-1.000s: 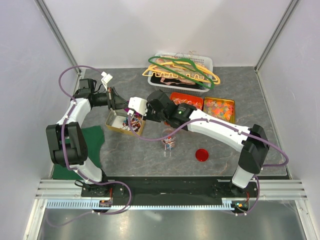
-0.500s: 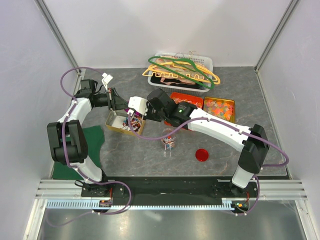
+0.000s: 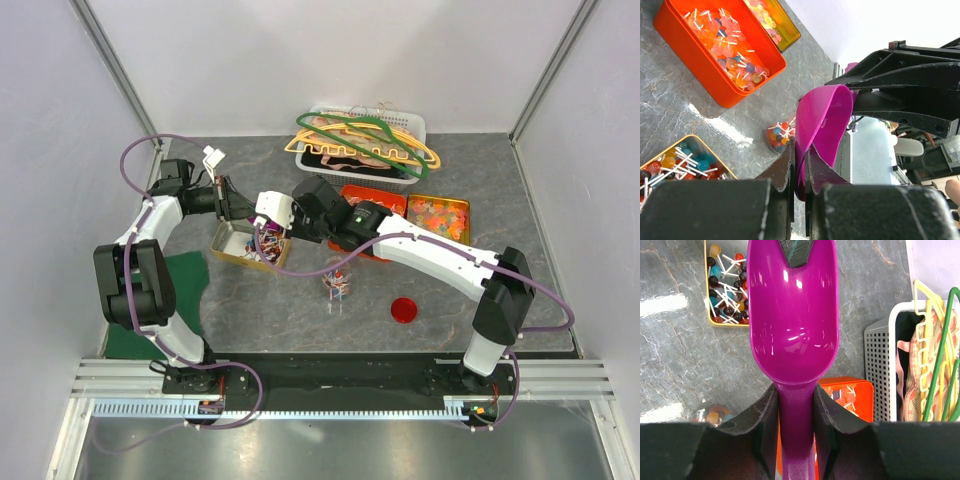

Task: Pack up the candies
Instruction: Adjust the spatula.

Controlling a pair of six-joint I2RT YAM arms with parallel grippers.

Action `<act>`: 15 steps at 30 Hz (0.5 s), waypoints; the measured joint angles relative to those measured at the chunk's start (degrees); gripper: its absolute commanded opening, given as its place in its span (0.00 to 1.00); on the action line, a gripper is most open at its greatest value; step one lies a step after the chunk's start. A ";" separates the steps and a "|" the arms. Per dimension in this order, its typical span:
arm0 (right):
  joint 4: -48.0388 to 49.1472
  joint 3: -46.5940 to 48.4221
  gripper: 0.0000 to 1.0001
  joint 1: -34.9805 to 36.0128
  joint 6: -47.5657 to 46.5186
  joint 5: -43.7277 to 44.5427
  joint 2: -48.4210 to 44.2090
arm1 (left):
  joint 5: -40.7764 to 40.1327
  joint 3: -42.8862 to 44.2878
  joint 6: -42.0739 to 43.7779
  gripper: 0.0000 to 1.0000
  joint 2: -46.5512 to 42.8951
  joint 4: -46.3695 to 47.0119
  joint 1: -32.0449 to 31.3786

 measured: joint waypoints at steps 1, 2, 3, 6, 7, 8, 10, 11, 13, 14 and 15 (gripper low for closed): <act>-0.07 0.07 0.37 0.00 0.11 -0.07 0.00 | 0.02 0.00 0.00 0.02 0.00 0.00 0.00; -0.11 0.11 0.39 0.00 0.24 -0.13 0.00 | 0.07 0.02 0.00 0.02 0.02 0.00 0.00; -0.15 0.15 0.41 -0.02 0.31 -0.20 0.00 | 0.07 0.02 0.00 0.02 0.02 -0.02 0.00; -0.22 0.42 0.44 -0.04 0.96 -1.01 0.07 | 0.11 0.00 0.00 0.02 0.09 0.00 -0.09; -0.24 0.59 0.44 -0.02 1.20 -1.31 0.11 | 0.11 0.00 0.00 0.02 0.09 0.04 -0.15; -0.24 0.70 0.44 -0.02 1.42 -1.53 0.11 | 0.13 0.00 0.00 0.02 0.09 0.04 -0.24; -0.44 0.96 0.42 -0.04 1.79 -1.77 0.15 | 0.20 0.02 0.00 0.02 0.09 0.04 -0.31; -0.55 1.11 0.42 -0.04 1.92 -1.84 0.24 | 0.20 0.02 0.00 0.02 0.09 0.04 -0.31; -0.96 1.73 0.37 -0.07 2.08 -1.81 0.66 | 0.17 0.02 0.00 0.02 0.09 0.04 -0.31; -1.09 1.92 0.35 -0.11 2.19 -1.77 0.81 | 0.13 0.02 0.00 0.02 0.09 0.04 -0.31; -1.25 1.97 0.33 -0.15 2.25 -1.73 0.87 | 0.09 0.00 0.02 0.02 0.09 0.07 -0.31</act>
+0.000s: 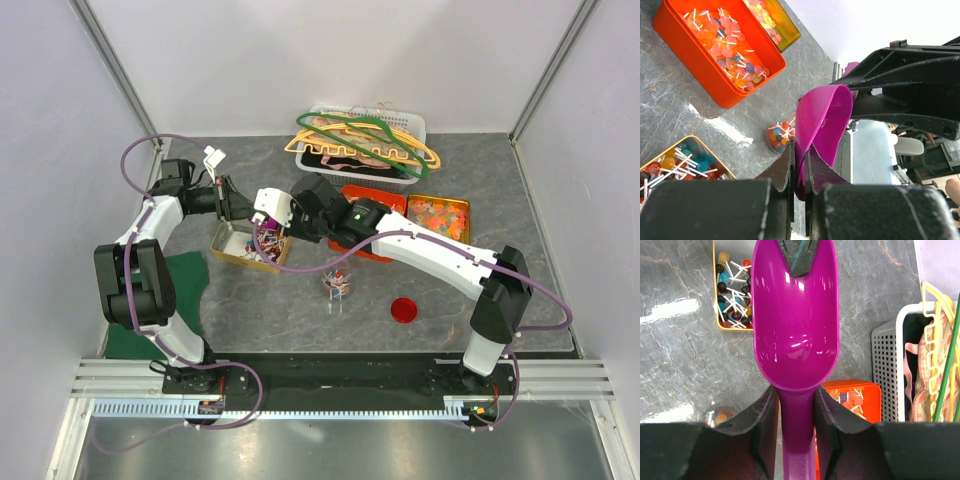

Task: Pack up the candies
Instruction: Adjust the spatula.

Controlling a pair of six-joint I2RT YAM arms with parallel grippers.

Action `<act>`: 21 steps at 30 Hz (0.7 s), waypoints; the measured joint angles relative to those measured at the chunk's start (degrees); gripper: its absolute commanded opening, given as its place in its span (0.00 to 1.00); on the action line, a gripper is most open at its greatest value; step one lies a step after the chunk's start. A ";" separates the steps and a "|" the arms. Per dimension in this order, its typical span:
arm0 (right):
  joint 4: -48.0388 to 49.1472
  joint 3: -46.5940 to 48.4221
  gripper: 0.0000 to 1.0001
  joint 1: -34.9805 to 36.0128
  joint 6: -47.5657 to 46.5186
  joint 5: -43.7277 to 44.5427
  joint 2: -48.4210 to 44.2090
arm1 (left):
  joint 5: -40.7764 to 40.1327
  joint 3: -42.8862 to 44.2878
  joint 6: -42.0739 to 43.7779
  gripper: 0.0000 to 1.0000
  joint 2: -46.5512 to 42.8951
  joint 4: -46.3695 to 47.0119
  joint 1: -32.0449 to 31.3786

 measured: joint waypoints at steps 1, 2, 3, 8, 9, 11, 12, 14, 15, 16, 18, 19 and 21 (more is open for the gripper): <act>-0.13 0.00 0.28 0.00 -0.04 -0.02 0.00 | -0.02 0.00 0.00 0.02 0.00 0.00 0.00; -0.26 0.02 0.26 0.00 -0.09 -0.04 0.00 | -0.04 0.02 0.00 0.02 0.00 0.02 0.00; -0.28 0.02 0.25 0.00 -0.07 -0.04 0.02 | -0.07 0.02 0.00 0.02 0.00 0.02 0.00; -0.20 0.02 0.09 0.00 -0.07 0.17 0.48 | -0.50 0.02 0.00 0.02 0.00 0.07 0.02; -0.17 0.02 0.04 0.00 -0.07 0.28 0.57 | -0.63 0.02 0.02 0.02 0.00 0.09 0.02; -0.15 0.02 0.00 0.00 -0.09 0.33 0.63 | -0.83 0.00 0.02 0.02 0.00 0.09 0.04; -0.13 0.02 0.00 0.00 -0.07 0.37 0.63 | -0.85 0.02 0.02 0.02 0.00 0.09 0.04; -0.11 0.02 0.00 0.00 -0.07 0.44 0.63 | -0.85 0.00 0.02 0.04 0.00 0.09 0.07; -0.11 0.02 0.00 0.00 -0.07 0.46 0.63 | -0.85 0.02 0.02 0.10 0.02 0.09 0.07; -0.11 0.02 0.00 0.00 -0.07 0.48 0.63 | -0.85 0.02 0.02 0.12 0.02 0.09 0.07; -0.11 0.02 0.00 0.00 -0.07 0.46 0.63 | -1.03 0.02 0.02 0.14 0.02 0.15 0.07; -0.15 0.09 0.00 0.02 -0.04 0.46 0.63 | -1.07 0.00 0.02 0.15 0.04 0.22 0.07; -0.39 0.33 0.00 0.02 0.09 0.26 0.63 | -1.09 0.02 0.02 0.16 0.09 0.28 0.04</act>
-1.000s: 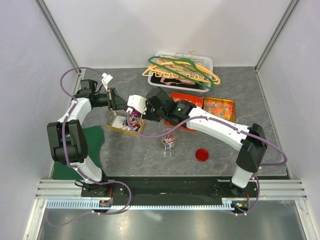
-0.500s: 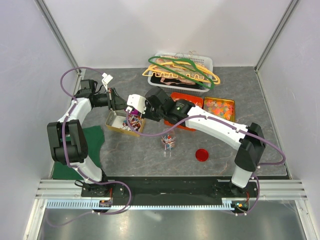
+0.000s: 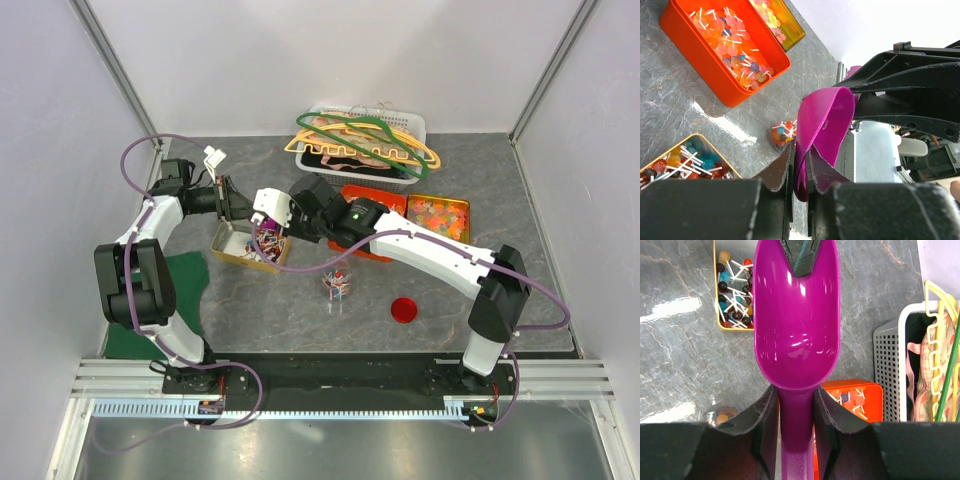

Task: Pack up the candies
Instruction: Adjust the spatula.

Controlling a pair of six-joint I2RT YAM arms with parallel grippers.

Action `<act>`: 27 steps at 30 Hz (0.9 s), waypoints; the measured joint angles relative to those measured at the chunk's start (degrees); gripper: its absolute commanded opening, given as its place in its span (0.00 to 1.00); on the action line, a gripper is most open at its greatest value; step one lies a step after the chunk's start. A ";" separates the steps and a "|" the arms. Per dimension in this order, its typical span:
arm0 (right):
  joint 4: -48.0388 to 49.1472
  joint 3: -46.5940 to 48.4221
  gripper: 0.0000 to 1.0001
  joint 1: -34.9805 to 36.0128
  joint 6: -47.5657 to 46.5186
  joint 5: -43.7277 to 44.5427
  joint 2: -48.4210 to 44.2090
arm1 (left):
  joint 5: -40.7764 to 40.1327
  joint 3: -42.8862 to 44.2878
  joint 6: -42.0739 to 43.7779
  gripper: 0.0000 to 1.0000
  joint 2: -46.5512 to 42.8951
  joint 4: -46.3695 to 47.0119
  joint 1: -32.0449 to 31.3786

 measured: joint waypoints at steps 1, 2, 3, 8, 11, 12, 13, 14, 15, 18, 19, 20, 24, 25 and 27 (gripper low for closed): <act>-0.35 0.37 0.00 -0.02 0.09 -0.22 0.00 | 0.04 0.00 0.00 0.16 0.07 0.00 0.02; -0.66 0.66 0.00 -0.02 0.28 -0.44 0.00 | 0.17 0.00 -0.02 0.16 0.17 0.00 0.02; -0.94 0.90 0.00 -0.02 0.44 -0.63 -0.02 | 0.35 0.00 -0.02 0.17 0.33 0.00 0.00; -1.84 1.68 0.00 -0.24 1.27 -2.08 -0.02 | 0.76 0.00 -0.02 0.21 0.90 -0.09 -0.04; -2.32 2.12 0.00 -0.33 1.81 -2.93 -0.02 | 0.79 -0.02 -0.04 0.24 0.90 -0.07 -0.07; -2.36 2.34 0.00 -0.33 1.97 -3.17 -0.02 | 0.76 0.00 -0.04 0.24 0.90 -0.07 -0.11; -2.47 2.54 0.00 -0.33 2.03 -3.37 -0.02 | 0.81 0.00 -0.04 0.25 0.90 -0.07 -0.20; -2.62 2.75 0.00 -0.33 2.16 -3.50 -0.02 | 0.83 0.00 -0.04 0.26 0.90 -0.07 -0.26; -2.86 3.06 0.00 -0.33 2.25 -3.58 -0.04 | 0.83 0.00 -0.04 0.27 0.90 -0.07 -0.39; -3.76 3.82 0.00 -0.33 2.40 -3.87 -0.07 | 0.92 -0.02 -0.04 0.32 0.90 -0.07 -0.74; -4.00 4.09 0.00 -0.33 2.40 -3.91 -0.07 | 0.94 0.00 -0.04 0.34 0.90 -0.07 -0.83; -4.20 4.35 0.00 -0.33 2.38 -3.93 -0.09 | 0.96 0.00 -0.04 0.37 0.92 -0.07 -0.92; -4.42 4.52 0.00 -0.26 2.21 -4.11 -0.22 | 0.98 0.00 -0.04 0.50 0.98 -0.09 -1.07; -4.37 4.52 0.00 -0.22 2.12 -4.11 -0.22 | 0.96 0.00 -0.07 0.51 0.98 -0.09 -1.07; -4.11 4.46 0.00 -0.22 1.84 -4.02 -0.24 | 0.96 0.00 -0.15 0.51 1.01 -0.20 -1.09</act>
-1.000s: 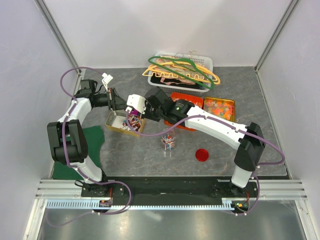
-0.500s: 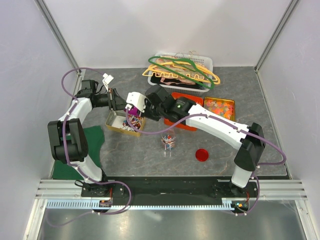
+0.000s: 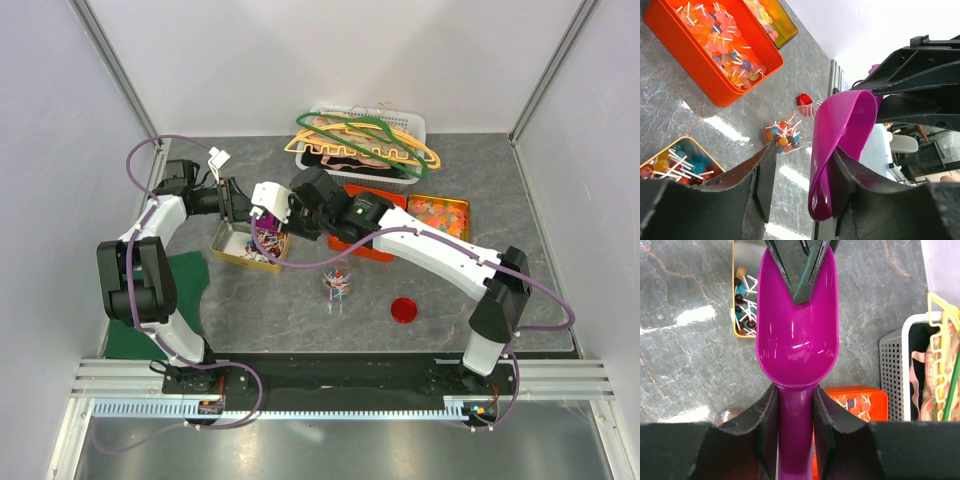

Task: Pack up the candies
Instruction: Adjust the spatula.

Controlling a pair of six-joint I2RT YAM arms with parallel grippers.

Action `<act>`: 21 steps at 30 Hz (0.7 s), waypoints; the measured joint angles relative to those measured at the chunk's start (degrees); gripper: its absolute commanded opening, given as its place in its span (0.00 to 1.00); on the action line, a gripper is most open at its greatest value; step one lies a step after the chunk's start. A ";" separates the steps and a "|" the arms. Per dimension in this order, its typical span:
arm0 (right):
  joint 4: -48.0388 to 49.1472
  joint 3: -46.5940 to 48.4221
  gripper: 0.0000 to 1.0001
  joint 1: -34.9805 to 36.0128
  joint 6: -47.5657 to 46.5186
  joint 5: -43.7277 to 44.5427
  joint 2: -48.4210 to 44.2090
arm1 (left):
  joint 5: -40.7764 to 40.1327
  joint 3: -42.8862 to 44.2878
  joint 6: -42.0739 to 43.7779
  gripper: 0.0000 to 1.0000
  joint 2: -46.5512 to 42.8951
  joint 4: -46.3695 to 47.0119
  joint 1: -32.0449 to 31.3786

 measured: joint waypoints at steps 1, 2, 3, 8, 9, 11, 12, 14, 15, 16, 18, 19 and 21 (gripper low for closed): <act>0.22 -0.07 0.00 0.00 -0.13 0.15 -0.04 | 0.00 0.00 0.00 0.52 0.02 -0.04 0.00; 0.61 -0.35 0.00 -0.02 -0.17 0.15 -0.17 | 0.00 0.00 0.00 0.52 0.02 -0.04 0.00; 0.79 -0.79 0.00 -0.02 -0.28 0.15 -0.44 | 0.00 -0.02 0.00 0.53 0.04 -0.04 0.00; 1.07 -2.19 0.00 -0.13 -1.01 0.81 -1.42 | -0.02 0.00 0.00 0.65 0.28 -0.07 0.00; 1.25 -2.62 0.00 -0.13 -1.29 1.09 -1.66 | 0.00 0.00 0.00 0.66 0.35 -0.11 0.02; 1.46 -3.69 0.00 -0.13 -1.77 1.53 -2.10 | 0.00 0.00 0.00 0.71 0.39 -0.09 0.02; 1.60 -4.48 0.00 -0.13 -2.05 1.86 -2.40 | 0.00 0.00 0.00 0.73 0.39 -0.11 0.02; 1.60 -6.01 0.00 -0.13 -2.56 2.40 -2.80 | 0.00 0.00 0.00 0.76 0.39 -0.11 0.17; 1.55 -6.64 0.00 -0.13 -2.86 2.73 -2.82 | 0.00 0.00 -0.02 0.77 0.39 -0.13 0.22; 1.53 -7.04 0.00 -0.13 -2.99 2.97 -2.82 | 0.00 0.00 0.00 0.79 0.39 -0.15 0.33; 1.51 -7.91 0.00 -0.13 -3.41 3.50 -2.82 | 0.00 0.09 0.00 0.81 0.37 -0.15 0.76; 1.53 -8.07 0.00 -0.13 -3.56 3.74 -2.82 | 0.00 0.13 0.00 0.84 0.35 -0.15 1.11; 1.57 -8.35 0.00 -0.13 -4.02 4.63 -2.82 | 0.00 0.26 0.00 0.86 0.11 -0.26 1.92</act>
